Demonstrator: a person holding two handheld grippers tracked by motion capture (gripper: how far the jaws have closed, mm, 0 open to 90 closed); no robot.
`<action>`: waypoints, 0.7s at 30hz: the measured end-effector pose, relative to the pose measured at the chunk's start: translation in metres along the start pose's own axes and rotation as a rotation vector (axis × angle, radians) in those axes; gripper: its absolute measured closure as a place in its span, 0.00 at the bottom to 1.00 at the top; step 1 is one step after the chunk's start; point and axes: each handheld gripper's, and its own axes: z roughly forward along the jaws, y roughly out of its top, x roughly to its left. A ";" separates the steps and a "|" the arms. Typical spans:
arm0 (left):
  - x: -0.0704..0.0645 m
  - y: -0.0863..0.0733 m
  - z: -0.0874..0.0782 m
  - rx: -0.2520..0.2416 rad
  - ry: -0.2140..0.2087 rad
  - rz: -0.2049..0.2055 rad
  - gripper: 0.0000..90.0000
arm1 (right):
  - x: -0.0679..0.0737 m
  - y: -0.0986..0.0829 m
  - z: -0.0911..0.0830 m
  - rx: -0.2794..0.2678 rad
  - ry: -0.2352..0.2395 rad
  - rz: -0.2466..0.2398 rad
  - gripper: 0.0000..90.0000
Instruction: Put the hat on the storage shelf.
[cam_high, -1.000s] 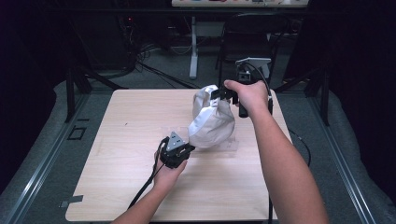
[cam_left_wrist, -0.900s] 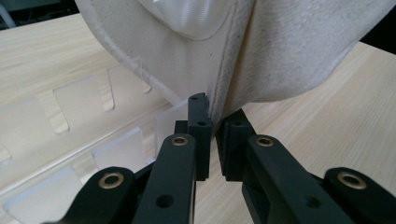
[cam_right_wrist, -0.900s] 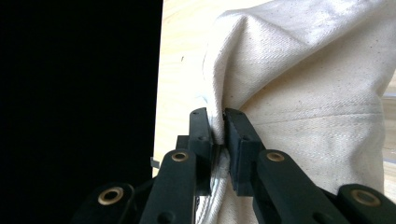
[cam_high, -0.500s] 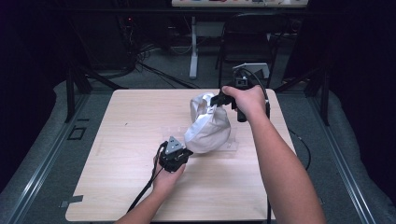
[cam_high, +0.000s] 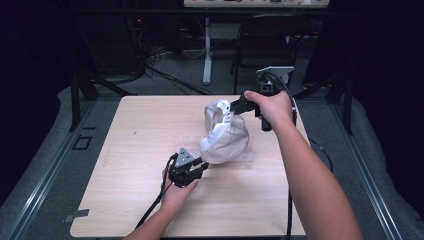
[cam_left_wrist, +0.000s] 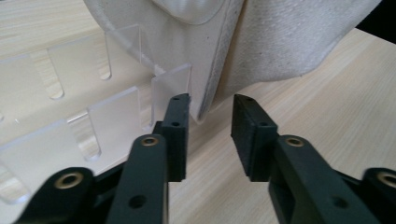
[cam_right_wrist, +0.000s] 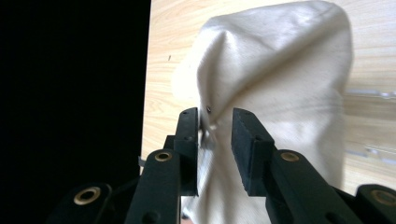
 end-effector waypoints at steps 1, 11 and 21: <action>0.001 0.000 -0.004 0.014 -0.003 0.003 0.69 | 0.000 -0.001 -0.002 -0.002 -0.004 -0.003 0.79; 0.016 -0.011 -0.042 0.053 0.002 0.004 0.60 | -0.009 -0.027 -0.020 0.038 -0.071 -0.076 0.73; 0.042 -0.031 -0.086 0.043 0.014 -0.053 0.60 | -0.032 -0.058 -0.017 0.001 -0.102 -0.152 0.66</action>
